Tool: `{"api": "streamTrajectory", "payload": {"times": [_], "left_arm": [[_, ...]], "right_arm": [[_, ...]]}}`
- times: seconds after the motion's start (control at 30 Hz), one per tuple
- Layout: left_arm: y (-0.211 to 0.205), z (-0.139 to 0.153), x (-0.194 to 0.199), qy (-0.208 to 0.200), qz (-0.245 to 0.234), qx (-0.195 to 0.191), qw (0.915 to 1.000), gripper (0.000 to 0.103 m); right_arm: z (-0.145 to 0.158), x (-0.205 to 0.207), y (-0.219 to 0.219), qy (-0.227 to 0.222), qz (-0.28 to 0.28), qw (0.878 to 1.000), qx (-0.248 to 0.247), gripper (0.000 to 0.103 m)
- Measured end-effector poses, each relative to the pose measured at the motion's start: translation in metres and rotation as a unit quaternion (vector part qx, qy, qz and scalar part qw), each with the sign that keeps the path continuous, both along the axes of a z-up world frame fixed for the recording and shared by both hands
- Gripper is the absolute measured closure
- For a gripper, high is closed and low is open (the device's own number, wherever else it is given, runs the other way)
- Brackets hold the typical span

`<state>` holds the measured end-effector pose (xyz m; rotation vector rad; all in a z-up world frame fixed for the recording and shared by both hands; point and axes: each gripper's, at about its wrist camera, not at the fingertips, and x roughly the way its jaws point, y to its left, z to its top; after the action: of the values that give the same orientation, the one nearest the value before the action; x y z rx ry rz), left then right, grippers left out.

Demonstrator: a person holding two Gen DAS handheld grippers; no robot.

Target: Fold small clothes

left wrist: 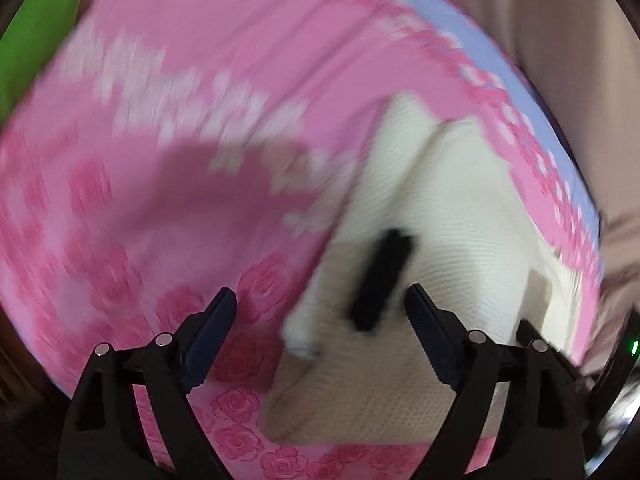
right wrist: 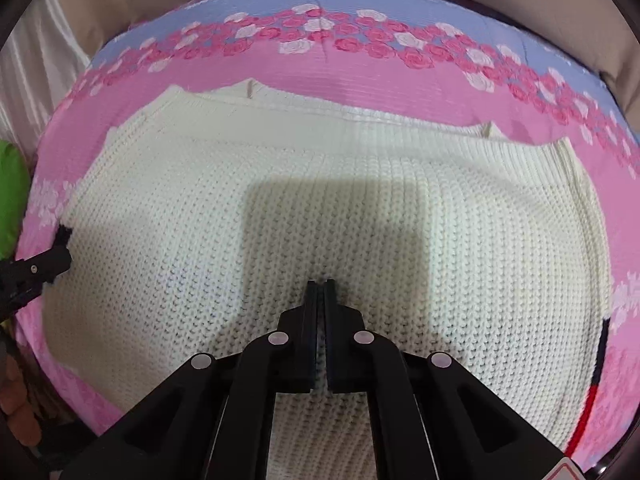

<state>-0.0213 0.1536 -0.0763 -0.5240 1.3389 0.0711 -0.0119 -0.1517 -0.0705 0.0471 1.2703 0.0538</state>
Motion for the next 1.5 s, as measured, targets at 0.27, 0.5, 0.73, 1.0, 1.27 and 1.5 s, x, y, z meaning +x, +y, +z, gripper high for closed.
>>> {"api": "streamTrajectory", "payload": {"times": [0.27, 0.5, 0.73, 1.0, 1.27, 1.5], "left_arm": [[-0.031, 0.043, 0.004, -0.068, -0.051, -0.048, 0.9952, 0.082], [-0.157, 0.136, 0.002, -0.157, -0.238, -0.096, 0.9535, 0.083], [-0.301, 0.094, -0.012, -0.114, -0.410, -0.042, 0.9039, 0.072], [-0.221, 0.105, -0.017, -0.124, -0.309, -0.016, 0.9428, 0.031], [-0.192, 0.072, -0.037, -0.031, -0.356, -0.020, 0.9338, 0.031], [-0.212, 0.034, -0.050, 0.014, -0.429, 0.014, 0.9030, 0.031]], "right_arm": [[-0.003, 0.001, -0.008, -0.007, -0.006, 1.000, 0.027, 0.101], [0.013, -0.013, -0.048, 0.001, -0.068, 0.990, 0.124, 0.099], [0.040, -0.065, -0.149, -0.039, -0.162, 0.979, 0.118, 0.087], [0.054, -0.111, -0.192, -0.057, -0.209, 0.963, 0.158, 0.048], [0.028, -0.069, -0.150, -0.001, -0.173, 0.962, 0.213, 0.033], [0.013, -0.045, -0.113, 0.042, -0.137, 0.971, 0.192, 0.033]]}}
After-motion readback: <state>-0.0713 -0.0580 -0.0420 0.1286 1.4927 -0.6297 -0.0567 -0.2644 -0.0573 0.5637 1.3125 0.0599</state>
